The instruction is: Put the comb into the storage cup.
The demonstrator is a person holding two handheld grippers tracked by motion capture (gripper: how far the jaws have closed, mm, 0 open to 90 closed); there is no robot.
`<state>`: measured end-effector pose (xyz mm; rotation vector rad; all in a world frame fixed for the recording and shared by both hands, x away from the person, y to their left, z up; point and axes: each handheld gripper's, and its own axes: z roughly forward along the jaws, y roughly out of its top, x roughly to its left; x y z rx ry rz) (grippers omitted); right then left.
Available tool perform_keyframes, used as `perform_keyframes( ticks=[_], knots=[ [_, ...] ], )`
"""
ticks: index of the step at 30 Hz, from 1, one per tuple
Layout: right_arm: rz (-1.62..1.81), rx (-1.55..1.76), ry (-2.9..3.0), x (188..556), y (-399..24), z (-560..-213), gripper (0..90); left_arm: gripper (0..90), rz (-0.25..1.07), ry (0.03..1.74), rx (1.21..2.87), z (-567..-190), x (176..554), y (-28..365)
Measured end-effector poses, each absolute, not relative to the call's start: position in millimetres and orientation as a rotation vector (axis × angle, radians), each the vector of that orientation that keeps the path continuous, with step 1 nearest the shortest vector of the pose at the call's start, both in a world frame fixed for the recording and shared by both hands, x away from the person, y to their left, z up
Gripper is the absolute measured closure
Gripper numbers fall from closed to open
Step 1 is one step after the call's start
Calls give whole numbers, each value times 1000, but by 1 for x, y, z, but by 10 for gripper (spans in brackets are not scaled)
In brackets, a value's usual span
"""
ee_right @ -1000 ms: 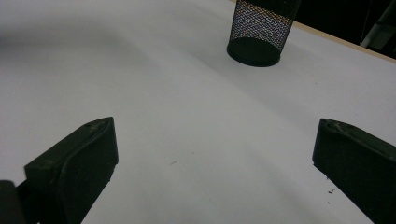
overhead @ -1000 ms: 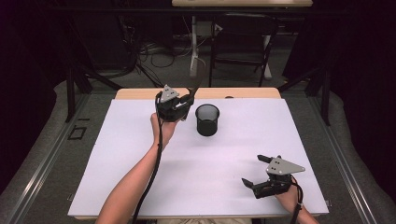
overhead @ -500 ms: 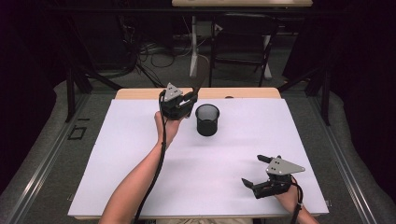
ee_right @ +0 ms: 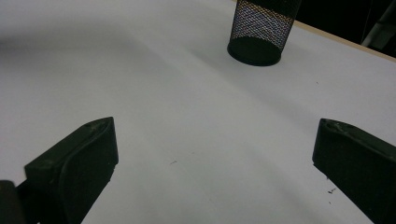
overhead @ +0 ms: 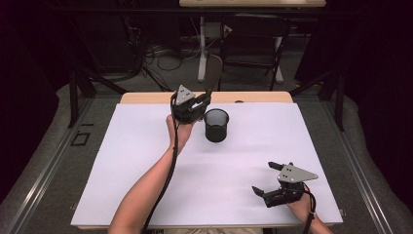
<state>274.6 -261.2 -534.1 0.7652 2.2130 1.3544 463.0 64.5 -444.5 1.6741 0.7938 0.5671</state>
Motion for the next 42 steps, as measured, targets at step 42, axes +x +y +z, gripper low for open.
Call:
perform_keyframes(
  ticks=[42],
  knots=[
    [1355, 770, 2219, 274, -261, -534, 0, 724, 554, 762, 1600, -461, 473, 36]
  ],
)
